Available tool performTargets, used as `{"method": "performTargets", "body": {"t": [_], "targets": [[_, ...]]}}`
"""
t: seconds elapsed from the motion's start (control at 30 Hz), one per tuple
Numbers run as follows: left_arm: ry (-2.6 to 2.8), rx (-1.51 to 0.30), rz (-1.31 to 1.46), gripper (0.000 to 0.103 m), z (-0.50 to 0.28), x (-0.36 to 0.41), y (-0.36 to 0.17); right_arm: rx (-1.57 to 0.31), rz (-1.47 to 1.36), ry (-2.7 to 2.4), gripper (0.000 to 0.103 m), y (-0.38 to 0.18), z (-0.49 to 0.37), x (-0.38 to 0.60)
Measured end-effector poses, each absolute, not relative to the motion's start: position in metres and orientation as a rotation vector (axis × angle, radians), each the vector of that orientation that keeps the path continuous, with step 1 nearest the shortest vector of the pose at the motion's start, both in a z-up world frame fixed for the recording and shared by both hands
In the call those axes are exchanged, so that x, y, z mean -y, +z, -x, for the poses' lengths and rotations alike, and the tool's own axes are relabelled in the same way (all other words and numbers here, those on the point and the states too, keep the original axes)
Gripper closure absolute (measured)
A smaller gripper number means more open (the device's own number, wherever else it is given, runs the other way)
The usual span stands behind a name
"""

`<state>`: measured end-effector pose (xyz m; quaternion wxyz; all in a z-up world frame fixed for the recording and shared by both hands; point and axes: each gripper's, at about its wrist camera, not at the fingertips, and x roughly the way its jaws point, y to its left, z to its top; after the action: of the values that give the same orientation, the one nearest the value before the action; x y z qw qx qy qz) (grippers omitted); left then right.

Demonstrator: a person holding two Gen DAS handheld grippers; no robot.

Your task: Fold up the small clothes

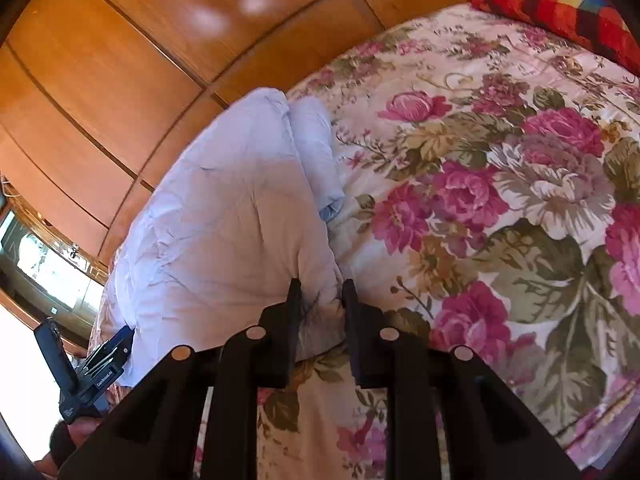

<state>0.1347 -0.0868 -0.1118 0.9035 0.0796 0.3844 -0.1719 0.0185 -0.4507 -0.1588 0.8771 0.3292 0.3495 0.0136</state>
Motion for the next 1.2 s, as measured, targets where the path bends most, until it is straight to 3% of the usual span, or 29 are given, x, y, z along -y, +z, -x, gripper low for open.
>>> {"method": "performTargets", "body": {"t": [0.07, 0.13, 0.2, 0.27, 0.33, 0.4, 0.43, 0.57, 0.67, 0.87, 0.93, 1.03, 1.2], "targets": [[-0.359, -0.792, -0.146, 0.042, -0.135, 0.084, -0.110, -0.716, -0.693, 0.029, 0.069, -0.154, -0.014, 0.451], [-0.367, -0.787, -0.108, 0.041, -0.127, 0.081, -0.105, -0.658, -0.716, 0.015, 0.048, -0.144, -0.004, 0.456], [-0.376, -0.754, -0.048, 0.033, -0.119, 0.072, -0.097, -0.602, -0.750, 0.007, 0.043, -0.136, 0.000, 0.463], [-0.382, -0.707, -0.001, 0.031, -0.109, 0.064, -0.090, -0.597, -0.756, -0.011, 0.042, -0.129, 0.007, 0.463], [-0.395, -0.679, 0.017, 0.031, -0.101, 0.060, -0.086, -0.623, -0.758, -0.008, 0.033, -0.128, 0.014, 0.459], [-0.408, -0.667, 0.044, 0.031, -0.097, 0.057, -0.083, -0.653, -0.796, 0.007, 0.032, -0.134, 0.018, 0.455], [-0.421, -0.661, 0.077, 0.036, -0.095, 0.054, -0.081, -0.667, -0.827, 0.017, 0.031, -0.138, 0.020, 0.453], [-0.475, -0.668, 0.137, 0.065, -0.095, 0.060, -0.075, -0.692, -0.908, 0.086, 0.024, -0.154, 0.020, 0.440], [-0.527, -0.663, 0.143, 0.079, -0.091, 0.069, -0.072, -0.670, -0.928, 0.124, 0.019, -0.160, 0.013, 0.430], [-0.592, -0.676, 0.136, 0.081, -0.089, 0.091, -0.080, -0.565, -0.967, 0.137, 0.018, -0.162, -0.006, 0.425], [-0.578, -0.712, 0.134, 0.089, -0.096, 0.097, -0.092, -0.530, -0.985, 0.120, 0.016, -0.163, -0.011, 0.423], [-0.559, -0.784, 0.140, 0.089, -0.111, 0.104, -0.110, -0.508, -0.986, 0.116, 0.016, -0.157, -0.019, 0.417], [-0.545, -0.815, 0.121, 0.089, -0.116, 0.111, -0.122, -0.467, -1.000, 0.139, 0.026, -0.148, -0.027, 0.412]]}}
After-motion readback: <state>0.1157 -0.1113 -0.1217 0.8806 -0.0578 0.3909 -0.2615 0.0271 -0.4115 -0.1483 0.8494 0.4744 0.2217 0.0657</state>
